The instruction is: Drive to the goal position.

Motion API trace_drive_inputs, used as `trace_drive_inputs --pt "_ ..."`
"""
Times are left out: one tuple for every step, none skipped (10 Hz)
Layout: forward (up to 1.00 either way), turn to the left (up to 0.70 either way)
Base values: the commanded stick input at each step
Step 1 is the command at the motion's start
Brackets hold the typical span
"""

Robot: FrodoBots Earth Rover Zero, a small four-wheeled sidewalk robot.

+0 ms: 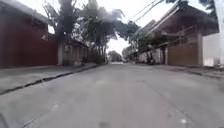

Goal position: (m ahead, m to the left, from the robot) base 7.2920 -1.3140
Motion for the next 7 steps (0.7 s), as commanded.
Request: trace_drive_inputs --pt "0.85 0.0" --pt "0.85 0.0" --pt "0.85 0.0" --pt "0.85 0.0" --pt "0.85 -0.3" --pt "0.85 -0.34" --pt "0.85 -0.34"
